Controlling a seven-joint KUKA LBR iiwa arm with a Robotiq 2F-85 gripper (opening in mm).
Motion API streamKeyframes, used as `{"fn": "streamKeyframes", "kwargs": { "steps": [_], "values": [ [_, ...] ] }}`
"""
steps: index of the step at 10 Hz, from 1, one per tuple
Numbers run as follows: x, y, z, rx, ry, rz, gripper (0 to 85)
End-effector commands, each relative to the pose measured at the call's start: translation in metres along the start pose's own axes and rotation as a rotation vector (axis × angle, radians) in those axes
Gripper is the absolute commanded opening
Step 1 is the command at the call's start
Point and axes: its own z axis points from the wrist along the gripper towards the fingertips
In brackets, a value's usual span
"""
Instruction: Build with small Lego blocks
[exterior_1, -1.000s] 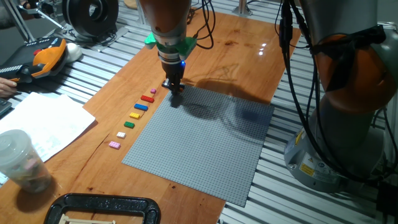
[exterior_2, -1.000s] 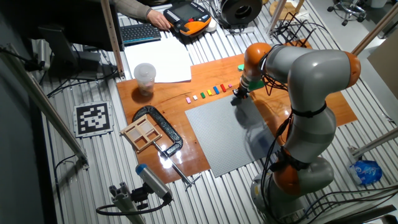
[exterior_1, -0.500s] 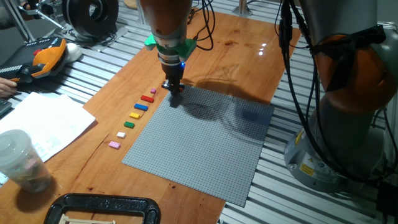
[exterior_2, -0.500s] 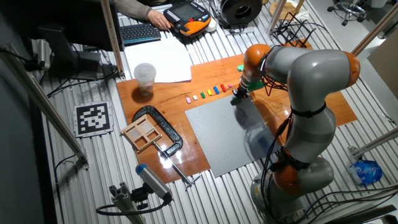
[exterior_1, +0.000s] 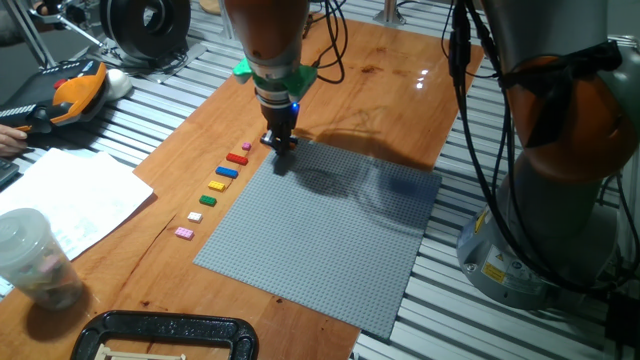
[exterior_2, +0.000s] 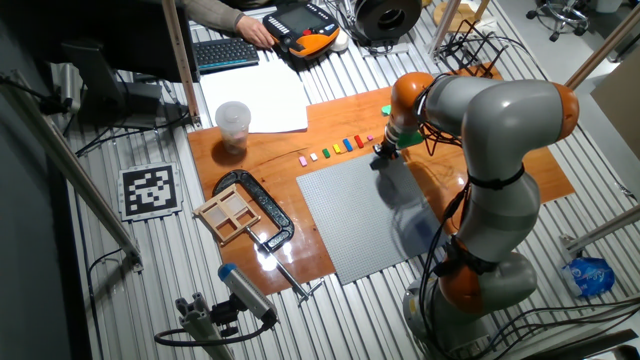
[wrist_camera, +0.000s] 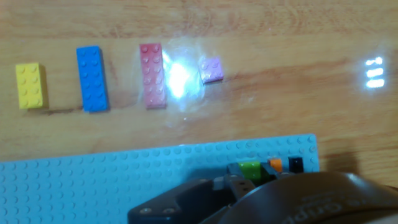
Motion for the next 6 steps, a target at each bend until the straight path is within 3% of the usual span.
{"fn": "streamKeyframes", "kwargs": {
  "steps": [1, 6],
  "values": [
    [-0.0036, -0.0014, -0.0034, 0.004, -0.011, 0.004, 34.0],
    [-0.0004, -0.0018, -0.0128, 0.015, -0.008, 0.015, 34.0]
  ]
}}
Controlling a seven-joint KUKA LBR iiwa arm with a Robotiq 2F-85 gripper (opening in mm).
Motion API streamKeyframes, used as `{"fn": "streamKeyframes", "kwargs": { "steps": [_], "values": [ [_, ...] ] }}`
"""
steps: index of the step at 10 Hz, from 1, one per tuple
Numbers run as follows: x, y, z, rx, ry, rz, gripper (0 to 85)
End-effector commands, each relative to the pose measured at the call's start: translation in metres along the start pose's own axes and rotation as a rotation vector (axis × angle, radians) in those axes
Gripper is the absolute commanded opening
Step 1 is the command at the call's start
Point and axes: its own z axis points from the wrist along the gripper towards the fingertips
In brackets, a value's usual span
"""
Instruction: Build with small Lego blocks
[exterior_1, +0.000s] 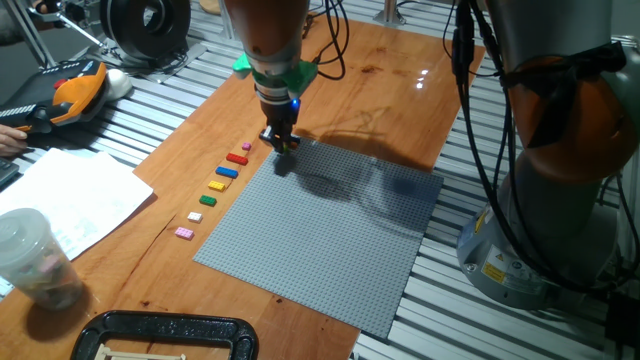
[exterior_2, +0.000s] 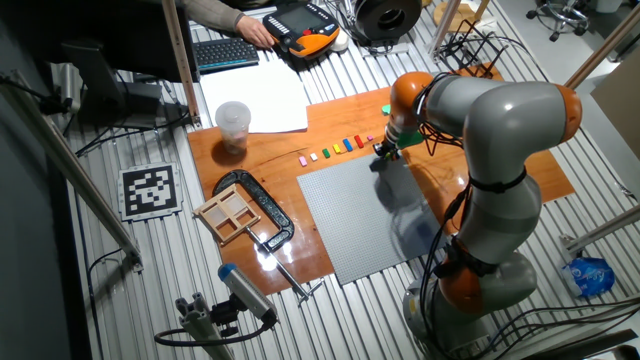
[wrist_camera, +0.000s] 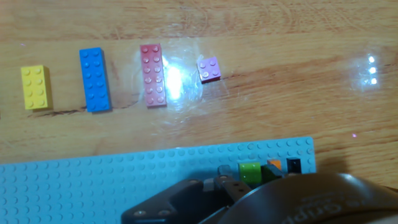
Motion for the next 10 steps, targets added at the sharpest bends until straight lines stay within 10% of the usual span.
{"fn": "streamKeyframes", "kwargs": {
  "steps": [1, 2, 10],
  "values": [
    [0.000, 0.000, 0.000, -0.004, 0.002, 0.001, 34.0],
    [0.000, 0.001, -0.001, -0.008, 0.006, 0.001, 17.0],
    [0.000, 0.003, 0.010, -0.023, 0.005, -0.007, 17.0]
  ]
}}
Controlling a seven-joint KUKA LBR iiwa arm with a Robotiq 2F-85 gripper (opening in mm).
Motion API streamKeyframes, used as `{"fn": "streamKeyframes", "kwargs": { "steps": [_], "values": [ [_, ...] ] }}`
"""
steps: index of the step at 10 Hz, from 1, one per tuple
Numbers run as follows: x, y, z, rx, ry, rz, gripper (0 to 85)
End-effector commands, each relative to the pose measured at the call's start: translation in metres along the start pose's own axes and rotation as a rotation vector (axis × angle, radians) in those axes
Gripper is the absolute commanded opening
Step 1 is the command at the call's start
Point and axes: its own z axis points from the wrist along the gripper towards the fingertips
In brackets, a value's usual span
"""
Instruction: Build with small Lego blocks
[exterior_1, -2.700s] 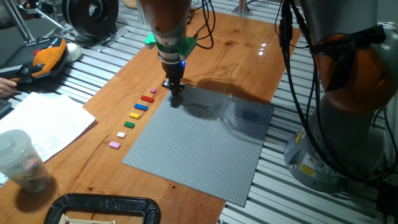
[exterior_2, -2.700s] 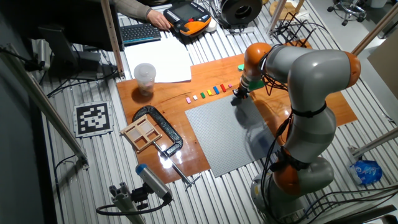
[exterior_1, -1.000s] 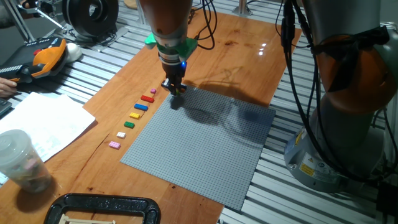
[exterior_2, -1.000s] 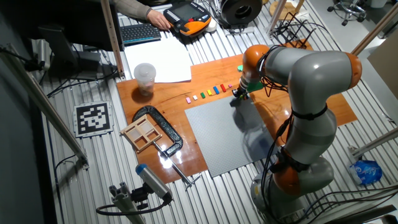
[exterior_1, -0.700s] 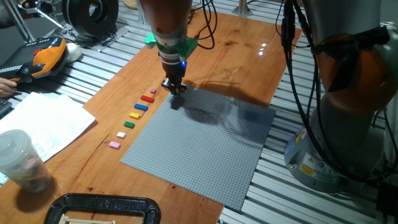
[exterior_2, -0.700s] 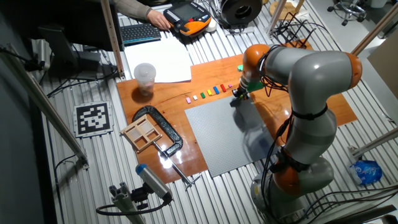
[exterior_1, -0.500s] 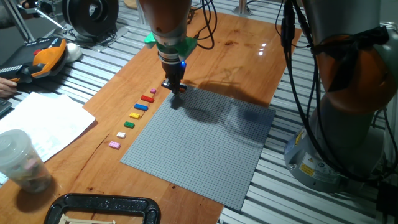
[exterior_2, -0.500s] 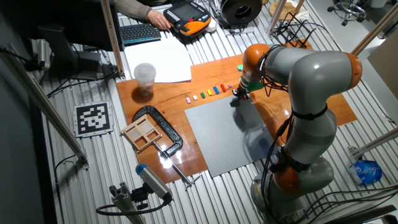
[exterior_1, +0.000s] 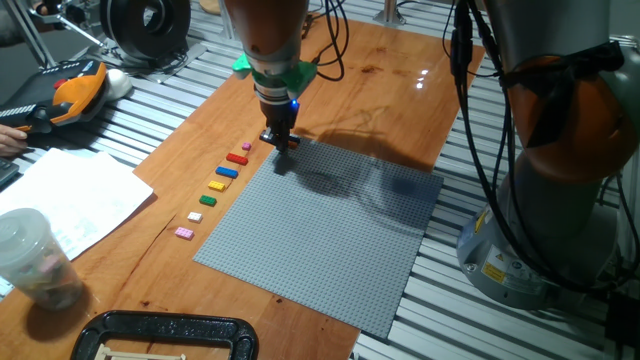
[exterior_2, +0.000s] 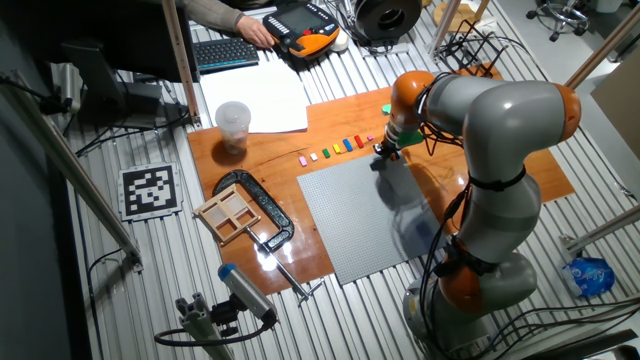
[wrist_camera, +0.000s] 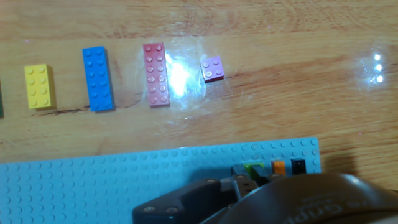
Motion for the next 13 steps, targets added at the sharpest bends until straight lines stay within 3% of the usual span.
{"fn": "streamKeyframes", "kwargs": {
  "steps": [1, 7, 10, 13],
  "values": [
    [0.002, 0.001, 0.004, -0.003, 0.005, 0.000, 17.0],
    [0.001, 0.000, -0.008, 0.005, 0.017, 0.010, 17.0],
    [-0.006, -0.001, -0.012, 0.001, 0.026, 0.006, 17.0],
    [-0.020, -0.005, -0.012, -0.012, 0.031, -0.006, 17.0]
  ]
}}
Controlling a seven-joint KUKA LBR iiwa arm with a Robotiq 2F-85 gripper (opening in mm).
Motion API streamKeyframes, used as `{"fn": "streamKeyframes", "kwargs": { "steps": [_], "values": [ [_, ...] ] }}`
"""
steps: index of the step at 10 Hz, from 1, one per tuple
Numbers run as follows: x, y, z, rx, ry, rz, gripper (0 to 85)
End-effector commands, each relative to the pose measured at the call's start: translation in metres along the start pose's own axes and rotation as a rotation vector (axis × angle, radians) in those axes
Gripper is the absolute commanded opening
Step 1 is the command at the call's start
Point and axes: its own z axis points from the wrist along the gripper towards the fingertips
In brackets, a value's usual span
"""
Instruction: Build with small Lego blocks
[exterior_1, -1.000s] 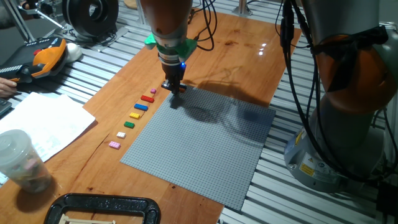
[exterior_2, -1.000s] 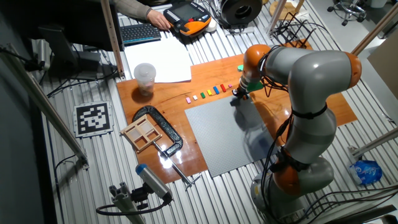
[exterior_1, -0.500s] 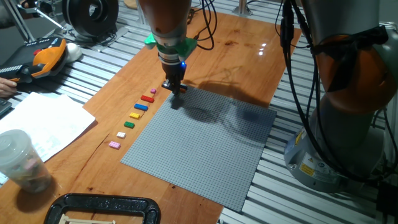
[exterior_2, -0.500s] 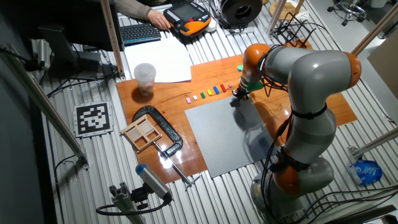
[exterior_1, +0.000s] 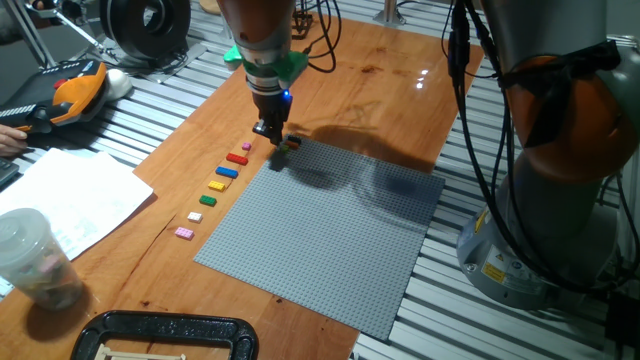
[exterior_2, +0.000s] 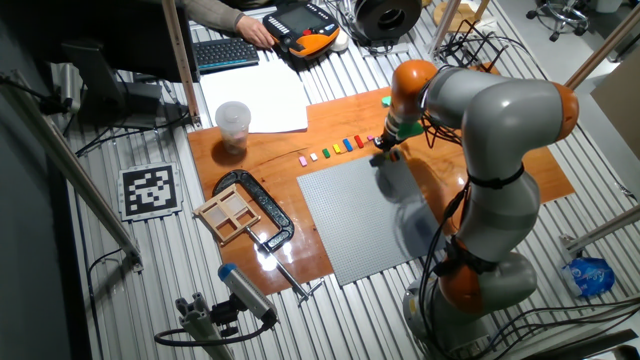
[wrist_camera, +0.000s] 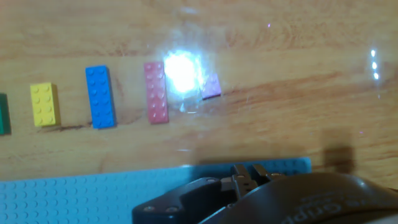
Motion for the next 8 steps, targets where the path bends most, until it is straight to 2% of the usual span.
{"fn": "streamKeyframes", "kwargs": {
  "steps": [1, 4, 5, 8],
  "values": [
    [-0.003, -0.001, 0.000, -0.001, 0.000, -0.002, 17.0],
    [-0.014, -0.005, -0.001, -0.012, -0.005, -0.006, 17.0],
    [-0.016, -0.006, 0.000, -0.003, -0.017, -0.008, 17.0],
    [-0.018, -0.008, -0.002, 0.007, -0.014, -0.016, 17.0]
  ]
}}
